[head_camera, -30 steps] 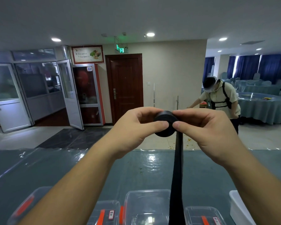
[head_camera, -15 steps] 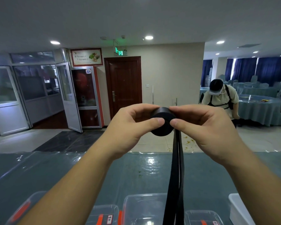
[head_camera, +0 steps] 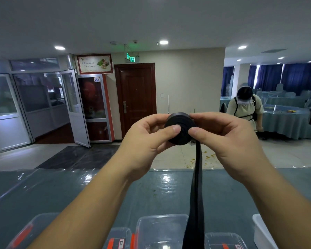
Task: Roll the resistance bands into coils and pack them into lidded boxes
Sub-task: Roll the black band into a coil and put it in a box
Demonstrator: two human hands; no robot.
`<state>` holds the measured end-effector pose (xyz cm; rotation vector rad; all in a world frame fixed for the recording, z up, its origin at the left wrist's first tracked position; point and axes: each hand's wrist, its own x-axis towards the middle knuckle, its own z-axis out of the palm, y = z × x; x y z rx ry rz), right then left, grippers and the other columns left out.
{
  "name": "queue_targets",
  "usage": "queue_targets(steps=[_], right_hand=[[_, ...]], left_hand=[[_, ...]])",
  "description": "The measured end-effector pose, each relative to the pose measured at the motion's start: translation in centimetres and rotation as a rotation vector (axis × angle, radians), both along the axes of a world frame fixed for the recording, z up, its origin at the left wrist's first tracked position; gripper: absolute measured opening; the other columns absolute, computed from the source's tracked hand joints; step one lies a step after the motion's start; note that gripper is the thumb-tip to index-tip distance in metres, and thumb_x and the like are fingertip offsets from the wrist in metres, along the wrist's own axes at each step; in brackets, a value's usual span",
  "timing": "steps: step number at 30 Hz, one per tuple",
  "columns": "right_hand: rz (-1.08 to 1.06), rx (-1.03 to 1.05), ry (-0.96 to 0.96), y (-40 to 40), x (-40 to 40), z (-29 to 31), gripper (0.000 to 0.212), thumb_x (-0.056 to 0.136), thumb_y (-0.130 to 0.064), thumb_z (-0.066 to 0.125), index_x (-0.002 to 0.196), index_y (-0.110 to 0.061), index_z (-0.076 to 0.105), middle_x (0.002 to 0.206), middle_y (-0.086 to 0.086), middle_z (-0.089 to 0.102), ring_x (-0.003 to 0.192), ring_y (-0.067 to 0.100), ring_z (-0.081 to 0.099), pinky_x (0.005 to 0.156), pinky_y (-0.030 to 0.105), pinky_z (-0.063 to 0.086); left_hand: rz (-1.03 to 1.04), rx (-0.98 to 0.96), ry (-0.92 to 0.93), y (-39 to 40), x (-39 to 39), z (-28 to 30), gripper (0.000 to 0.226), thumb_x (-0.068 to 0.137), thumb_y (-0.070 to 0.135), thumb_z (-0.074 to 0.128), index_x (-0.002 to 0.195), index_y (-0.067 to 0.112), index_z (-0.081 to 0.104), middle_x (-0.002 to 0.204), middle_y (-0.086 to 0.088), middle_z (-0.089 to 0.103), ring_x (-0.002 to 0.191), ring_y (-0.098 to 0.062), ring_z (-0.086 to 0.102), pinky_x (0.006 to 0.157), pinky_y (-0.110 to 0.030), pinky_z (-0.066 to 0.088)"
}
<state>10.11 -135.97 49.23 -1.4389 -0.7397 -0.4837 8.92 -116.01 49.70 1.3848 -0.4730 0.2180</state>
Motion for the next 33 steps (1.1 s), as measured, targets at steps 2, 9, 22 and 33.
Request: queue_targets(steps=[2, 9, 22, 33], right_hand=[[0.014, -0.020, 0.014, -0.1, 0.0, -0.2, 0.034, 0.073, -0.018, 0.079, 0.107, -0.019, 0.079, 0.102, -0.001, 0.082, 0.099, 0.018, 0.079, 0.092, 0.036, 0.063], [-0.032, -0.068, -0.012, 0.1, 0.3, 0.2, 0.032, 0.076, -0.021, 0.081, 0.108, -0.022, 0.080, 0.103, -0.001, 0.082, 0.101, 0.020, 0.078, 0.097, 0.046, 0.061], [0.003, -0.042, 0.017, -0.2, 0.8, -0.2, 0.036, 0.074, -0.022, 0.081, 0.110, -0.025, 0.079, 0.104, -0.001, 0.082, 0.102, 0.019, 0.078, 0.094, 0.042, 0.060], [-0.002, -0.080, 0.031, -0.2, 0.7, 0.0, 0.032, 0.074, -0.018, 0.082, 0.107, -0.021, 0.079, 0.101, -0.001, 0.082, 0.098, 0.018, 0.079, 0.090, 0.035, 0.062]], left_hand=[[0.015, 0.015, -0.002, 0.0, 0.1, -0.4, 0.043, 0.078, 0.014, 0.078, 0.120, 0.008, 0.071, 0.109, -0.011, 0.078, 0.107, -0.025, 0.075, 0.095, -0.038, 0.059], [0.093, 0.218, -0.101, 1.1, -0.3, 0.9, 0.030, 0.090, 0.005, 0.073, 0.119, 0.011, 0.073, 0.110, -0.007, 0.079, 0.108, -0.022, 0.075, 0.097, -0.036, 0.060], [0.024, 0.153, -0.026, 1.0, -0.1, 1.0, 0.035, 0.080, 0.007, 0.078, 0.114, 0.009, 0.074, 0.104, -0.009, 0.081, 0.100, -0.022, 0.078, 0.083, -0.027, 0.062], [0.108, 0.283, -0.095, 1.2, 0.3, 0.3, 0.031, 0.089, 0.011, 0.076, 0.120, 0.014, 0.074, 0.109, -0.005, 0.080, 0.106, -0.019, 0.076, 0.094, -0.031, 0.058]])
